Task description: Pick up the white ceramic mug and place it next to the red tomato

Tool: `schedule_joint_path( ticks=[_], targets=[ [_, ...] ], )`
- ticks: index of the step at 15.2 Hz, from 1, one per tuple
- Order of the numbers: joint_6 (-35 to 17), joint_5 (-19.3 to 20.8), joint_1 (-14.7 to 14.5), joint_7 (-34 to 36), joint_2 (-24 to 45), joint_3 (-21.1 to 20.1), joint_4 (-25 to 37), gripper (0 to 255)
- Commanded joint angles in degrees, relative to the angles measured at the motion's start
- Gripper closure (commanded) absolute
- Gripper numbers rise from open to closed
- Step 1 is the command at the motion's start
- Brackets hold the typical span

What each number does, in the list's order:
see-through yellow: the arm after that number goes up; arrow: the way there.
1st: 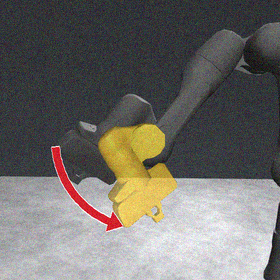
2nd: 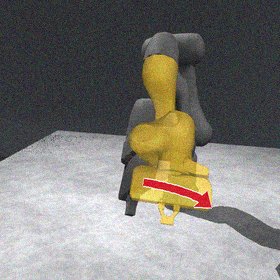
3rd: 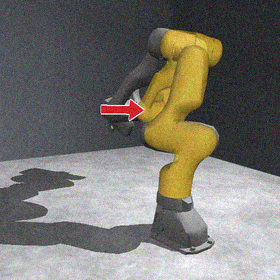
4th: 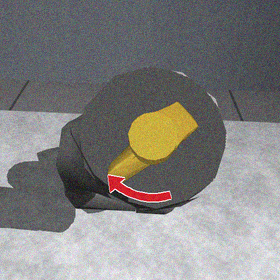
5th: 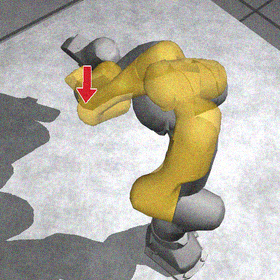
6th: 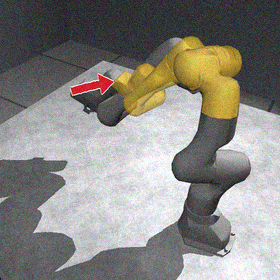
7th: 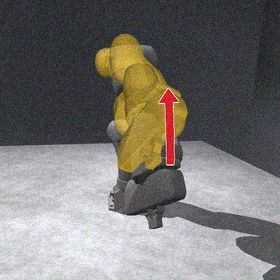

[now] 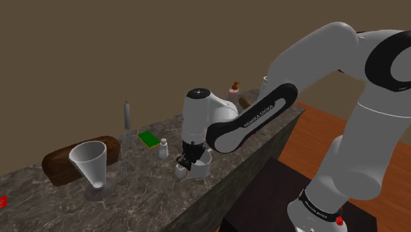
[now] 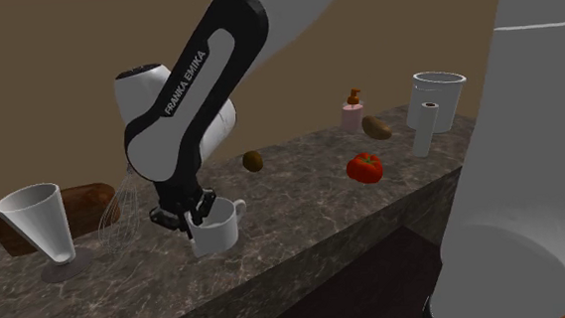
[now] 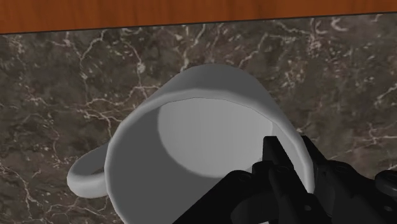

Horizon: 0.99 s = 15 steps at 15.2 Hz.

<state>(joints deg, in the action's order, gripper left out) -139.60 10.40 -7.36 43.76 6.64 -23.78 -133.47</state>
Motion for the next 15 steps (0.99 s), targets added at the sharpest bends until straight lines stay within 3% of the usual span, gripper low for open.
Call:
schedule_joint_path(
  ticks=[1,12,15],
  targets=[
    [1.4,-1.1,0.1,-0.8,-1.3,-0.2,0.3,255],
    [9.5,-5.5,0.4,-4.4,-7.4,-0.6,3.0,255],
    [8.7,-6.5,2.5,-9.4,-9.4,1.7,0.7,255]
  ],
)
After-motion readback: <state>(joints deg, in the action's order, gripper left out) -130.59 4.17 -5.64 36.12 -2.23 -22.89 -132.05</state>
